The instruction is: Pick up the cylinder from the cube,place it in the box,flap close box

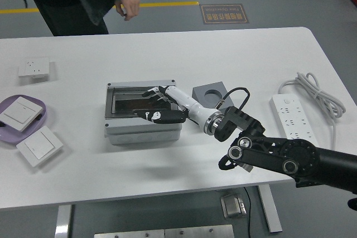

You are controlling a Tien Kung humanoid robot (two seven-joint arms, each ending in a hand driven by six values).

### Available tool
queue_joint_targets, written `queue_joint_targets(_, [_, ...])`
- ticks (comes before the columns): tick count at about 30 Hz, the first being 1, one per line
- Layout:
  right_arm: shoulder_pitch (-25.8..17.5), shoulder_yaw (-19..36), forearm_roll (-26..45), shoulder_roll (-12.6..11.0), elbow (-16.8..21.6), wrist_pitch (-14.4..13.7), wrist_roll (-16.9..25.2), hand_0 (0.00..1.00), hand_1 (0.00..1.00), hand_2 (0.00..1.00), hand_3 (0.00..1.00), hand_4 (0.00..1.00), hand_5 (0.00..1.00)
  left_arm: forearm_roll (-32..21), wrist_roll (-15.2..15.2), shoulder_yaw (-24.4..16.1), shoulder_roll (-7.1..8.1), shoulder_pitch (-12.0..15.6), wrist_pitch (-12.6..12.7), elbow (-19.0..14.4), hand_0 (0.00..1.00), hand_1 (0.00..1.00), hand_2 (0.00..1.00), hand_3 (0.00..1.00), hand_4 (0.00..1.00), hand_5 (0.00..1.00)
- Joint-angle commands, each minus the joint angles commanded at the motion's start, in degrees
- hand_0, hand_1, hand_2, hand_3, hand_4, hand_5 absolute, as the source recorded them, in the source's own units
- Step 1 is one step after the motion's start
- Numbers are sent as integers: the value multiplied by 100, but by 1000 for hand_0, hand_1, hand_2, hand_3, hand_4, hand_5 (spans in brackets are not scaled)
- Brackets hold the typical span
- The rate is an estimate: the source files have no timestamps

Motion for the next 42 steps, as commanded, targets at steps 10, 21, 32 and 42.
queue_joint_targets(10, [-125,1081,-442,-447,649,-39,-103,772,722,722,775,807,501,1,0,-16,-8,13,5,4,615,590,542,620,695,227])
queue_joint_targets(21, [-1105,2578,-1290,-897,518,70,158,768,719,718,766,809,496,-14,-18,-2,-64,42,9,5,615,590,542,619,695,227])
queue_joint_targets(32, [-2535,4244,-671,-1065,612,-55,727,754,708,710,754,794,509,-793,-333,450,-86,216,69,47,615,591,542,619,695,226])
queue_joint_targets(42, [-3310,5028,475,-811,521,97,1686,766,769,768,890,854,362,-1382,-579,838,-25,234,62,45,616,590,542,619,695,227])
